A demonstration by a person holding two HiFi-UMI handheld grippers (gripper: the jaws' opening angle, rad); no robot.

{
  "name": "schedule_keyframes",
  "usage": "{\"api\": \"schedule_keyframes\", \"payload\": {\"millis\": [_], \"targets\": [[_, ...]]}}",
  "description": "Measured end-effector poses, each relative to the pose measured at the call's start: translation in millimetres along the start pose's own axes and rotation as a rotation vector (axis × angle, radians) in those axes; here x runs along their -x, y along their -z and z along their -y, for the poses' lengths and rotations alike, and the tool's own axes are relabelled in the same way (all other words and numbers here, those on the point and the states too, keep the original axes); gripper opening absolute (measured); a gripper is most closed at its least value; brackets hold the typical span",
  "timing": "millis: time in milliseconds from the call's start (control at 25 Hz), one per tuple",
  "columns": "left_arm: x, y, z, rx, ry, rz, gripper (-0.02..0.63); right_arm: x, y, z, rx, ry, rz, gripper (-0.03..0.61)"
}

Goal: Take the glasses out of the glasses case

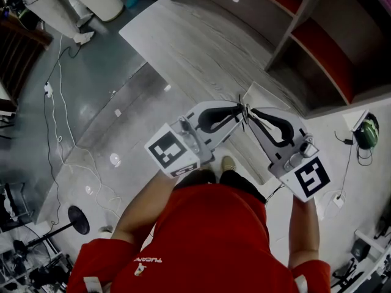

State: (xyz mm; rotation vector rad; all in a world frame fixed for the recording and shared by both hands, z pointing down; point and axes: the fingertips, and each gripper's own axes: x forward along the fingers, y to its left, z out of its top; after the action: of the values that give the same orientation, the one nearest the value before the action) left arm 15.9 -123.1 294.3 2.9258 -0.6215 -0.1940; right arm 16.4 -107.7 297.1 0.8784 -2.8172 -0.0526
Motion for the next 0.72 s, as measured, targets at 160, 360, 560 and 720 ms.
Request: {"api": "schedule_keyframes", "payload": {"millis": [160,360,560,720], "targets": [[4.1,-0.5,3.0,-0.024,0.012,0.002,0.014,4.1,-3.2,-2.1,-0.01,0.004,0.02,0.046],[9.6,-3.3,-0.7,-0.04,0.005,0.016,0.014,11.9,-5.7,-1.1,-0.032,0.025,0.067,0.046],[14.8,-9.3,-8.9,-0.063,-0.04,0.027,0.014,14.6,-1.0,-3.9,-0.047,0.068,0.095,0.033],[19.2,-14.2,-14.0,-0.087,-0.078,0.039,0.014,14.3,2.6,-7.6,-0.072,0.114,0.117,0.006]]}}
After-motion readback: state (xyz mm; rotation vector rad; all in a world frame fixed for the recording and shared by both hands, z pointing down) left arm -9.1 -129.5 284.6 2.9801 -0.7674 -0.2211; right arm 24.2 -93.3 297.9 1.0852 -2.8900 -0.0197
